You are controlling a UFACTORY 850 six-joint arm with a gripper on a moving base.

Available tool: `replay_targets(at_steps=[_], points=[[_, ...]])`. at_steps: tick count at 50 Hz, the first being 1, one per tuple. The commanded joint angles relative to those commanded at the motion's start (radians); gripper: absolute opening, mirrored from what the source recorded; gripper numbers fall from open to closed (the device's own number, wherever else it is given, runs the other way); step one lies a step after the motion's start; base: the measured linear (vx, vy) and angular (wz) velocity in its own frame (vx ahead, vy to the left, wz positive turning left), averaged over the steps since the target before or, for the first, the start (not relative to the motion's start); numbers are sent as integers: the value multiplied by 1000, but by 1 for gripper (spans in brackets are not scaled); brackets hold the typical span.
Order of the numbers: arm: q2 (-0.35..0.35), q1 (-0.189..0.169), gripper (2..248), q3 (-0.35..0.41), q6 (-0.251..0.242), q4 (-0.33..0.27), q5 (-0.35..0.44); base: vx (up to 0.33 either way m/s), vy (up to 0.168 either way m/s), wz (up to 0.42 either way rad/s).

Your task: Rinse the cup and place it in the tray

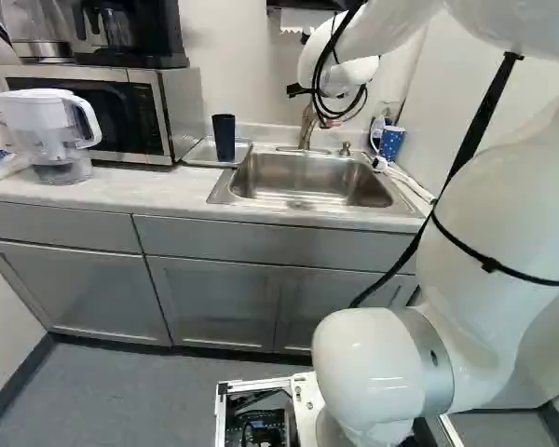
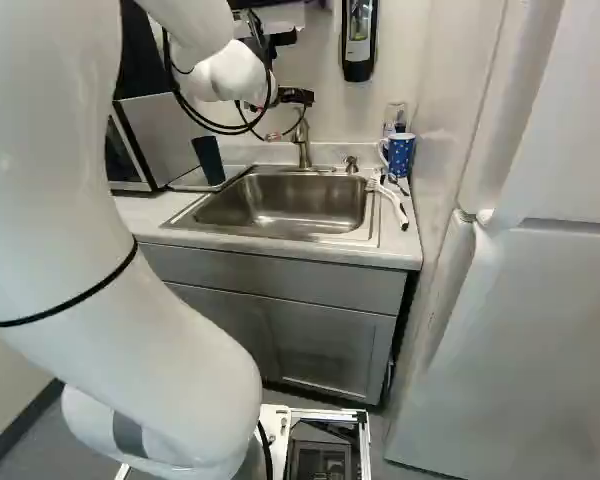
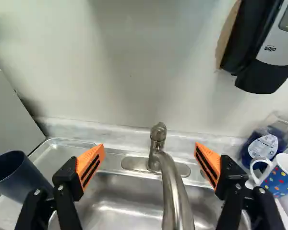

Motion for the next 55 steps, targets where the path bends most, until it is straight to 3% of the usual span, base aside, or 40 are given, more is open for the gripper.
replay_targets(at_steps=[22, 55], points=[[112, -31, 247, 107, 0, 0, -42, 0, 0, 0], [115, -31, 247, 109, 0, 0, -371, 0, 0, 0]])
